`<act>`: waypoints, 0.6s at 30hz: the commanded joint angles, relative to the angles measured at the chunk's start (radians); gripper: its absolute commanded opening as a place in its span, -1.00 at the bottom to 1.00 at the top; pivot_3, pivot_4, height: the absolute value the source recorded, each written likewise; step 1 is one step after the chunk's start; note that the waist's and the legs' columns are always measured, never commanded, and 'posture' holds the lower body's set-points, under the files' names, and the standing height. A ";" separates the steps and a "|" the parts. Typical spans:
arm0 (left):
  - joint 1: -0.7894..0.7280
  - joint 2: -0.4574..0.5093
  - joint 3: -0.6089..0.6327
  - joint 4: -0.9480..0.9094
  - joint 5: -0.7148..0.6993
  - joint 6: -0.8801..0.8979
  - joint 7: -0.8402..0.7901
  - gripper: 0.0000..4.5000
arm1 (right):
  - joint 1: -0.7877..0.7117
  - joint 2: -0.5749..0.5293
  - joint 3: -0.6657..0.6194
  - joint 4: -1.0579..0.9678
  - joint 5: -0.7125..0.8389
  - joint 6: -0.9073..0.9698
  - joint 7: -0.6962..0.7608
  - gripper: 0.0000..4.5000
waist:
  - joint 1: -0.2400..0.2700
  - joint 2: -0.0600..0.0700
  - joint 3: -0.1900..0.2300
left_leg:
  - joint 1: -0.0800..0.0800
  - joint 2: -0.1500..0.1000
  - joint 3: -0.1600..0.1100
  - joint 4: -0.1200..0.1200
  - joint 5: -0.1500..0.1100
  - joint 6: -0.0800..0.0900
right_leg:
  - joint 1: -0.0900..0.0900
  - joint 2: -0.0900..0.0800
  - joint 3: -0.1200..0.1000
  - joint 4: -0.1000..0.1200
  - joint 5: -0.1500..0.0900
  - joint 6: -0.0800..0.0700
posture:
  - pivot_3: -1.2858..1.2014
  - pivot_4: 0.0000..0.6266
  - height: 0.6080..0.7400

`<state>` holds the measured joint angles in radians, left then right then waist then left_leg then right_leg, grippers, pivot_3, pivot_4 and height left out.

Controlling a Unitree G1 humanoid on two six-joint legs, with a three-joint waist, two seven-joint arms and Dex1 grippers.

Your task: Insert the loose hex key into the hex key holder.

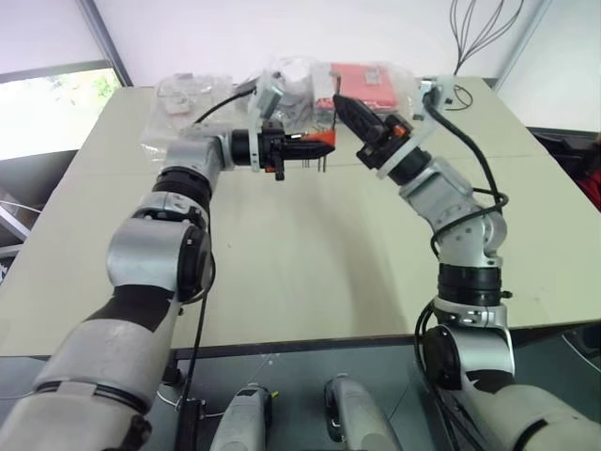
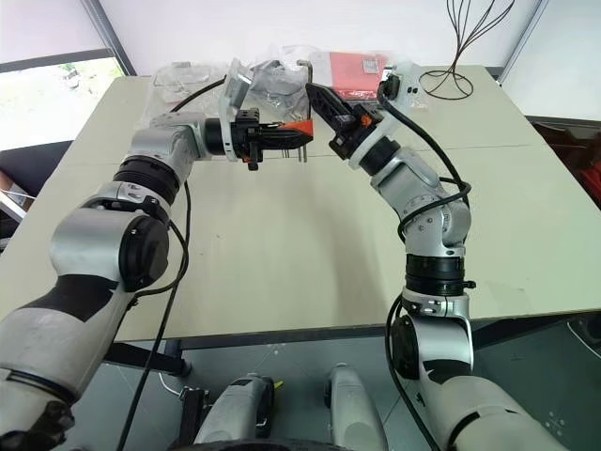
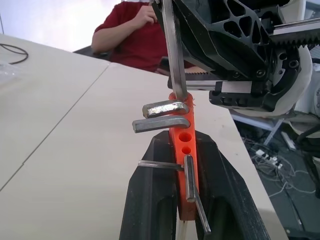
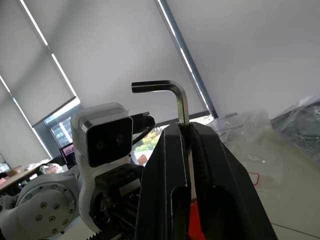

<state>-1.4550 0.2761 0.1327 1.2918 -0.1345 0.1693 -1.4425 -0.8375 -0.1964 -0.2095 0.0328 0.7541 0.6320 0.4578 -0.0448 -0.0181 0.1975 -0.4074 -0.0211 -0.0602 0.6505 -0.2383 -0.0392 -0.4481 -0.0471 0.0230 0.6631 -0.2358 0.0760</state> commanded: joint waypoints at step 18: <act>-0.071 0.045 0.070 -0.049 -0.062 -0.015 0.033 -1.00 | 0.019 -0.033 -0.001 0.002 -0.020 -0.008 0.005 -0.98 | 0.000 0.000 0.000 | 0.000 0.000 0.000 0.000 0.000 0.000 | 0.000 0.000 0.000 0.000 0.000 0.000 | 0.03 -0.52 1.00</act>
<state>-1.4551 0.2797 0.1411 1.2919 -0.1377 0.1704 -1.4275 -0.8375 -0.2158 -0.2078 0.0319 0.7377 0.6119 0.4605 -0.0447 -0.0181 0.1975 -0.4074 -0.0211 -0.0602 0.6505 -0.2383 -0.0392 -0.4481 -0.0471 0.0229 0.6631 -0.2358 0.0760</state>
